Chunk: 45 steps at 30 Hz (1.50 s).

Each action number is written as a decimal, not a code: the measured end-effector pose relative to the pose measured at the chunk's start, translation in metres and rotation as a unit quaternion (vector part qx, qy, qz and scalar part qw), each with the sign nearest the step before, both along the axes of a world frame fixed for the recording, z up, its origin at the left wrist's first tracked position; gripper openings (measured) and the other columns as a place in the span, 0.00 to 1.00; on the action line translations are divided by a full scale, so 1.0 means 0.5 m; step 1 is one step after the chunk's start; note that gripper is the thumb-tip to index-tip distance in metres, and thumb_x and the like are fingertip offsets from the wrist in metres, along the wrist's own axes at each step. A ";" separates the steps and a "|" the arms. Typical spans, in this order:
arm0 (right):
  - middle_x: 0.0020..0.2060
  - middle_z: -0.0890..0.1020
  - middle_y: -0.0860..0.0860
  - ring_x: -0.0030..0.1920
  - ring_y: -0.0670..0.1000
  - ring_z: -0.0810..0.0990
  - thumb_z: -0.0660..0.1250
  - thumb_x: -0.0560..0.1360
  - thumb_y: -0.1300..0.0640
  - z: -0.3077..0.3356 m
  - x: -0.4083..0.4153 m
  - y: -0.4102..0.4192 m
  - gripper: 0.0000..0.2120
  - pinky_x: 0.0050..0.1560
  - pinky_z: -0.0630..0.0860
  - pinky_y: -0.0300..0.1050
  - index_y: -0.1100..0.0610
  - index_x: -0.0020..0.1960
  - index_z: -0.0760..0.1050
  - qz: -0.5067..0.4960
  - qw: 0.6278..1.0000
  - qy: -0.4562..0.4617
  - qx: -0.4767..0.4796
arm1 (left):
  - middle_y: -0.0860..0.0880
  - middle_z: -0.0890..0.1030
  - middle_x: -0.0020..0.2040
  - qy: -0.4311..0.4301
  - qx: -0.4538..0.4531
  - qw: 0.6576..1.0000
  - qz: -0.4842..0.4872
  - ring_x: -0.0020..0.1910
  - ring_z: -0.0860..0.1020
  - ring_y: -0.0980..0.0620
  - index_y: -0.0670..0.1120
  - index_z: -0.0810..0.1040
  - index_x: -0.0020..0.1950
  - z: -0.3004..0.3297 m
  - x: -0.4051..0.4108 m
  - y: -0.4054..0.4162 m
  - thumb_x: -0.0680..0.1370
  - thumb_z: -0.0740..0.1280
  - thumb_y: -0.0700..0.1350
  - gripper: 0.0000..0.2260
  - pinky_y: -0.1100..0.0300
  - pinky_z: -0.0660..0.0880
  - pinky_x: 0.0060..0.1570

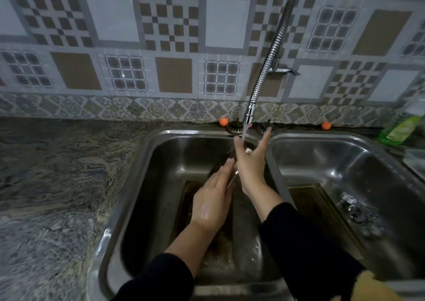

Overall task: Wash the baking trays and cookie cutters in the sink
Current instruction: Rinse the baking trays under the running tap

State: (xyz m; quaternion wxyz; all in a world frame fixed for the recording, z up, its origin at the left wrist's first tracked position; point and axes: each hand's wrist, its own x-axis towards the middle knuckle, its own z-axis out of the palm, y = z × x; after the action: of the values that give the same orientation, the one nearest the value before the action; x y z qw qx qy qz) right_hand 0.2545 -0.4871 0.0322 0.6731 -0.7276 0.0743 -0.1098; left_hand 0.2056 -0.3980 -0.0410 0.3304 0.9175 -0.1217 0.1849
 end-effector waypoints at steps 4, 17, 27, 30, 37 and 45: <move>0.73 0.64 0.45 0.69 0.43 0.63 0.60 0.80 0.54 -0.015 0.007 -0.042 0.25 0.64 0.65 0.41 0.39 0.74 0.59 -0.002 0.999 -0.035 0.041 | 0.64 0.42 0.76 0.055 0.001 0.997 -0.055 0.76 0.38 0.62 0.64 0.44 0.75 -0.008 0.015 -0.038 0.82 0.44 0.56 0.21 0.46 0.43 0.76; 0.73 0.63 0.44 0.67 0.41 0.60 0.58 0.81 0.53 0.028 -0.024 -0.149 0.19 0.65 0.62 0.43 0.36 0.69 0.66 -0.035 0.995 -0.077 0.058 | 0.55 0.42 0.79 0.158 -0.086 0.982 0.058 0.78 0.40 0.53 0.60 0.41 0.77 0.061 0.162 -0.061 0.82 0.44 0.59 0.24 0.39 0.38 0.73; 0.55 0.74 0.36 0.62 0.41 0.69 0.57 0.81 0.50 0.093 0.013 -0.222 0.12 0.61 0.66 0.40 0.44 0.61 0.75 -0.069 0.993 -0.089 0.039 | 0.55 0.35 0.78 0.133 -0.041 0.990 -0.018 0.76 0.33 0.53 0.59 0.37 0.77 -0.008 0.085 -0.075 0.76 0.43 0.69 0.33 0.42 0.36 0.73; 0.50 0.73 0.35 0.58 0.40 0.70 0.56 0.81 0.49 0.112 0.025 -0.229 0.12 0.58 0.67 0.39 0.46 0.60 0.75 -0.082 0.993 -0.089 0.011 | 0.57 0.34 0.77 0.106 -0.031 0.992 -0.065 0.75 0.33 0.55 0.59 0.37 0.77 -0.006 0.060 -0.098 0.73 0.42 0.72 0.36 0.43 0.36 0.74; 0.50 0.77 0.38 0.51 0.37 0.74 0.57 0.81 0.50 0.149 0.042 -0.275 0.13 0.61 0.70 0.41 0.49 0.61 0.76 -0.118 0.986 -0.110 0.039 | 0.57 0.41 0.78 0.023 0.056 0.995 -0.083 0.78 0.41 0.52 0.66 0.29 0.72 0.014 0.029 -0.152 0.80 0.51 0.60 0.31 0.45 0.55 0.75; 0.73 0.65 0.49 0.68 0.50 0.67 0.61 0.77 0.39 0.248 0.056 -0.367 0.29 0.64 0.66 0.48 0.43 0.74 0.57 -0.020 0.987 -0.149 0.054 | 0.57 0.50 0.79 -0.077 0.083 0.993 -0.036 0.69 0.69 0.44 0.71 0.24 0.65 0.138 0.058 -0.235 0.81 0.56 0.38 0.42 0.52 0.74 0.50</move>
State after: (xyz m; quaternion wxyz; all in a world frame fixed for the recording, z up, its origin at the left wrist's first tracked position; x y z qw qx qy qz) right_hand 0.2825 -0.6705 0.1559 0.7125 -0.6640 -0.0063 -0.2265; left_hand 0.2346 -0.5152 0.0278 0.2491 0.9200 -0.1942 0.2319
